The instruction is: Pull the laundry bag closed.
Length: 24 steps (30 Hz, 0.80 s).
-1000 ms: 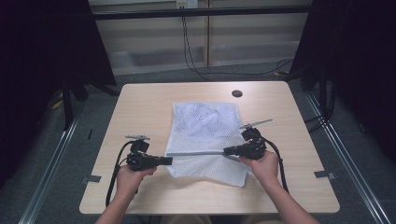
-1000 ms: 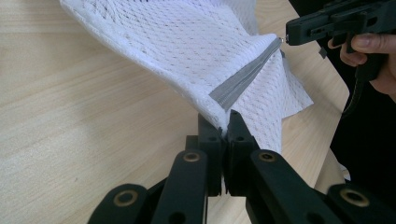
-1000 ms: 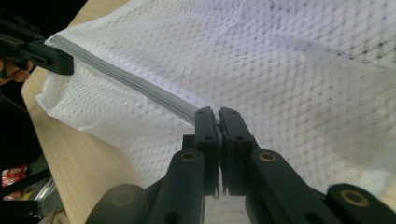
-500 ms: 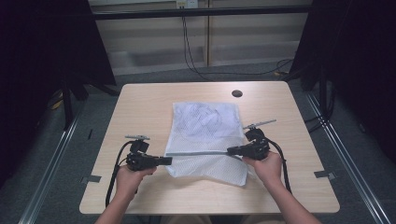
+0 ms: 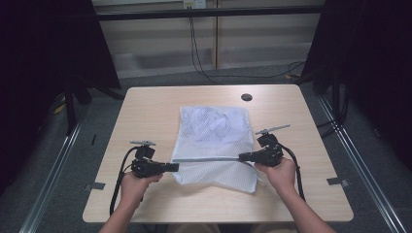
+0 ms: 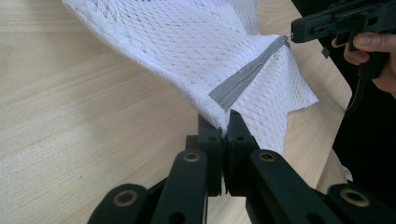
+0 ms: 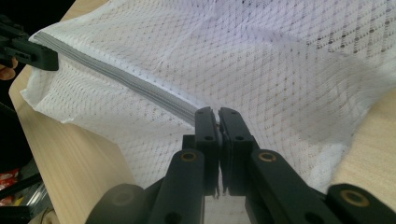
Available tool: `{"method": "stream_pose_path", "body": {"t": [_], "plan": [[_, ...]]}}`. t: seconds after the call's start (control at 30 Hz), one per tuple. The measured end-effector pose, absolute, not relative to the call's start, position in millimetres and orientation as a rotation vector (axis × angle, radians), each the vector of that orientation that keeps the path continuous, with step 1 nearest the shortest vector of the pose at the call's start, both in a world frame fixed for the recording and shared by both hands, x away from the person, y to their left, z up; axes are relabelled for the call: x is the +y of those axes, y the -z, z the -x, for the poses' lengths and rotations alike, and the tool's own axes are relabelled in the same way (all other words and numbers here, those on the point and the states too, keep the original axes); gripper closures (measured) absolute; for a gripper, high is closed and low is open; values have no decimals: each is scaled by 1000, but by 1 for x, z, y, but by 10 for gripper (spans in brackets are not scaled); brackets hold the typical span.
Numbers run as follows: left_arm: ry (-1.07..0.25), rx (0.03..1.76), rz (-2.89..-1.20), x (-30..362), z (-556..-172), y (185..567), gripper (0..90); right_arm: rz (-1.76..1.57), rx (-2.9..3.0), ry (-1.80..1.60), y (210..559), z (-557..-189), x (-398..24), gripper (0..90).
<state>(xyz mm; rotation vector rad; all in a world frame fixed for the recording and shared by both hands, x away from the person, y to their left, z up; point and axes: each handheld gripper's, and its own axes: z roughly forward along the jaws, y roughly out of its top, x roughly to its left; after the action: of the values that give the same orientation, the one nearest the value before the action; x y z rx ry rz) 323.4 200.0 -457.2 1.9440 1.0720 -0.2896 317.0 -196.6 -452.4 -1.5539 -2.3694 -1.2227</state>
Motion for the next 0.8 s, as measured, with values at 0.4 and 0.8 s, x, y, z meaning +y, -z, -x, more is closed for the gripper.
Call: {"method": "stream_pose_path", "body": {"t": [0.4,0.8], "plan": [[284,1083,-1939,201,-323,456,883,1568,-2379,1219,452,-317,-198,871],[287,1085,-1936,201,-322,457,883,1571,-2384,1218,453,-318,-199,871]]}}
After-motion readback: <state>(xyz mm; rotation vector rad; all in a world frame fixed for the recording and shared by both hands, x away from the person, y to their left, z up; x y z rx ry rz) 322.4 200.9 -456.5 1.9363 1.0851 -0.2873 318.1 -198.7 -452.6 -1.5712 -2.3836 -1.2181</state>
